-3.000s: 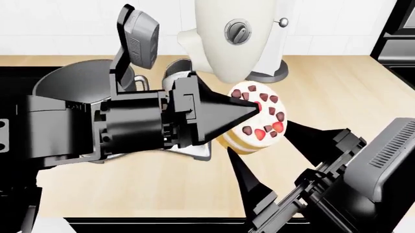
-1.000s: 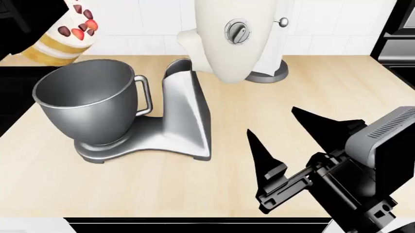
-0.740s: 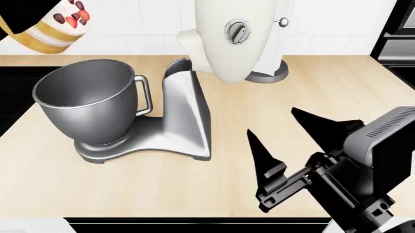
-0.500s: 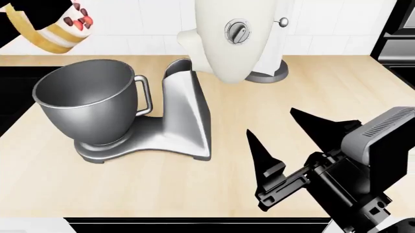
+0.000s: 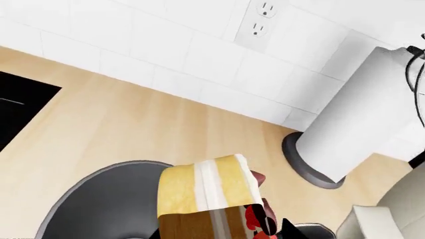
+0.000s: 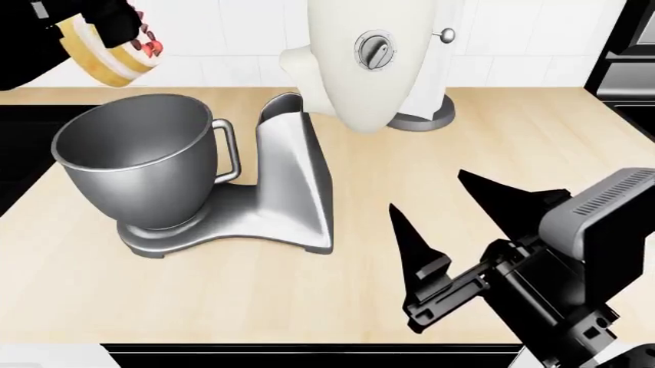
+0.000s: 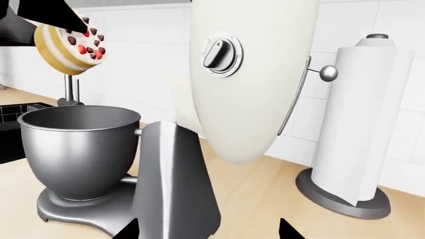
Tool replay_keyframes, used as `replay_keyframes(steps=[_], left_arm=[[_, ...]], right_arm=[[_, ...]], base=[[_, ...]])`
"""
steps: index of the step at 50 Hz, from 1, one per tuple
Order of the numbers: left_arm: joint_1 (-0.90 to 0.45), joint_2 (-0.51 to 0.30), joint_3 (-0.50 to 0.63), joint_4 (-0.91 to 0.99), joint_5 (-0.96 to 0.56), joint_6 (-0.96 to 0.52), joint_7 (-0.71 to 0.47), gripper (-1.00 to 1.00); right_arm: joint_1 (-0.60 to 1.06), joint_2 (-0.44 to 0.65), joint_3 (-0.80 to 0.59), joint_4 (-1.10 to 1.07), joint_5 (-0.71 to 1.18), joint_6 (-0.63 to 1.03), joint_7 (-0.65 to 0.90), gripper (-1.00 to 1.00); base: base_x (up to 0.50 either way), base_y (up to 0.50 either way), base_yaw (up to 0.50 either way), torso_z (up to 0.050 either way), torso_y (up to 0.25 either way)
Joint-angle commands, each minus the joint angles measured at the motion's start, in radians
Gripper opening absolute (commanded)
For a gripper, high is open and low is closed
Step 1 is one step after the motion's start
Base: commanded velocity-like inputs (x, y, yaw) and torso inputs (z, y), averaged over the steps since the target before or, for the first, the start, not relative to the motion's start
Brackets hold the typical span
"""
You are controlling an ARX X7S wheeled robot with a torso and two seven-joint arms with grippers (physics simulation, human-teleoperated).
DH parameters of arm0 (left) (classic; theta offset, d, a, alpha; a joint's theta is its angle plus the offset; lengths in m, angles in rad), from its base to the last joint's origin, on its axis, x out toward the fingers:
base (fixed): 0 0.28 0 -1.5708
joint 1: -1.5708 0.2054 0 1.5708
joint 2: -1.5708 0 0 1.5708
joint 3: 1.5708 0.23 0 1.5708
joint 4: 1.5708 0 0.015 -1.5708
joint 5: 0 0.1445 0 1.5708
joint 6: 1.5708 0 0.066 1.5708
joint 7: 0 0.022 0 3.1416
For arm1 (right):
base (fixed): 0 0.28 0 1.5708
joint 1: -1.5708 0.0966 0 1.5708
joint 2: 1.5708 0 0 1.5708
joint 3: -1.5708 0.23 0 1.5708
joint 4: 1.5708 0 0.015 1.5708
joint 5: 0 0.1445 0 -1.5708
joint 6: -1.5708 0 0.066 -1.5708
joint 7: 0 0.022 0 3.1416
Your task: Place the cake in the stand mixer bowl.
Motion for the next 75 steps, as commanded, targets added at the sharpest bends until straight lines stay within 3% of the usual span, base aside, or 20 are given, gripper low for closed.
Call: replay_keyframes(steps=[1, 45, 75], left_arm=[[-0.011, 0.036, 0.038, -0.090, 0.068, -0.012, 0.044, -1.00], [-0.069, 0.119, 0.176, -0.326, 0.215, -0.086, 0.100, -1.00], [-0.022, 0.136, 0.222, -0.374, 0.258, -0.096, 0.143, -1.00]], right_arm=[[0.004, -0.003, -0.007, 0.008, -0.004, 0.000, -0.003, 1.00], [0.000, -0.006, -0.020, 0.019, -0.018, -0.011, -0.008, 1.00], [-0.007, -0.012, -0.030, 0.033, -0.037, -0.023, -0.024, 1.00]], base=[[0.00, 0.00, 0.00, 0.000, 0.000], [0.00, 0.00, 0.00, 0.000, 0.000], [0.00, 0.00, 0.00, 0.000, 0.000]])
